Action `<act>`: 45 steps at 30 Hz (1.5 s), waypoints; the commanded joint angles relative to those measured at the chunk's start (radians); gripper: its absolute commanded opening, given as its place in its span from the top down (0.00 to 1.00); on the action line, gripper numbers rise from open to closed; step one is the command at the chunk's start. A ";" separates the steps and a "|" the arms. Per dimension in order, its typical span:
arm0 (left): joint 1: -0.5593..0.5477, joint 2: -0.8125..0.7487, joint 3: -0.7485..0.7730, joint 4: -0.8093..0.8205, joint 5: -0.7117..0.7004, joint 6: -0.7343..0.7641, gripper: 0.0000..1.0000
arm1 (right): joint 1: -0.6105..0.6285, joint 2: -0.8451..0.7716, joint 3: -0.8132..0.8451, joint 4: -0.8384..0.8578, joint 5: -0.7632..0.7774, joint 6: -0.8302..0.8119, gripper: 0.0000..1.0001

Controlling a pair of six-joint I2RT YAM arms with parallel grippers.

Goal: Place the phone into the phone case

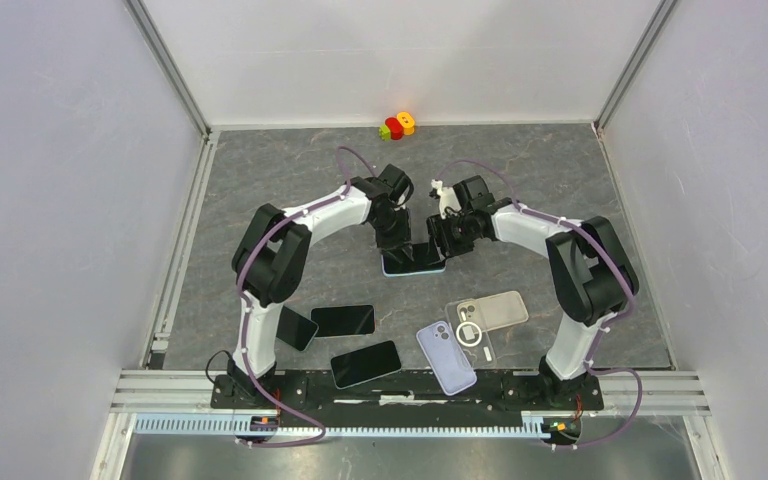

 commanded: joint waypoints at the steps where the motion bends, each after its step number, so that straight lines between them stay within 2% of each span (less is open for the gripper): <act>1: -0.006 0.049 0.022 0.031 -0.009 -0.044 0.62 | 0.006 0.045 -0.049 -0.187 0.235 -0.096 0.42; 6: 0.001 0.049 -0.003 -0.002 -0.051 -0.052 0.66 | 0.006 -0.002 -0.022 -0.214 0.235 -0.092 0.31; 9: 0.012 0.048 -0.035 -0.002 -0.054 -0.065 0.70 | 0.006 -0.021 -0.010 -0.219 0.226 -0.083 0.30; 13: 0.023 0.051 -0.057 -0.002 -0.054 -0.072 0.74 | 0.005 -0.039 0.002 -0.220 0.207 -0.079 0.30; 19: 0.028 0.049 -0.061 -0.002 -0.056 -0.070 0.76 | -0.002 -0.070 0.041 -0.204 0.140 -0.073 0.40; 24: 0.028 0.048 -0.060 -0.001 -0.046 -0.061 0.76 | -0.054 -0.098 0.033 -0.159 -0.006 -0.034 0.40; 29: 0.028 0.041 -0.056 -0.002 -0.036 -0.047 0.74 | -0.149 -0.140 -0.054 -0.040 -0.187 0.043 0.33; 33: 0.026 0.033 -0.056 -0.002 -0.031 -0.037 0.72 | -0.184 -0.111 -0.104 0.028 -0.304 0.081 0.32; 36: 0.026 0.034 -0.054 -0.002 -0.026 -0.035 0.72 | -0.184 -0.068 -0.114 0.039 -0.320 0.085 0.35; 41: 0.026 0.038 -0.051 -0.002 -0.020 -0.028 0.71 | -0.186 0.013 -0.121 0.056 -0.312 0.089 0.49; 45: 0.026 0.036 -0.050 -0.002 -0.018 -0.022 0.71 | -0.183 0.081 -0.097 0.061 -0.309 0.091 0.57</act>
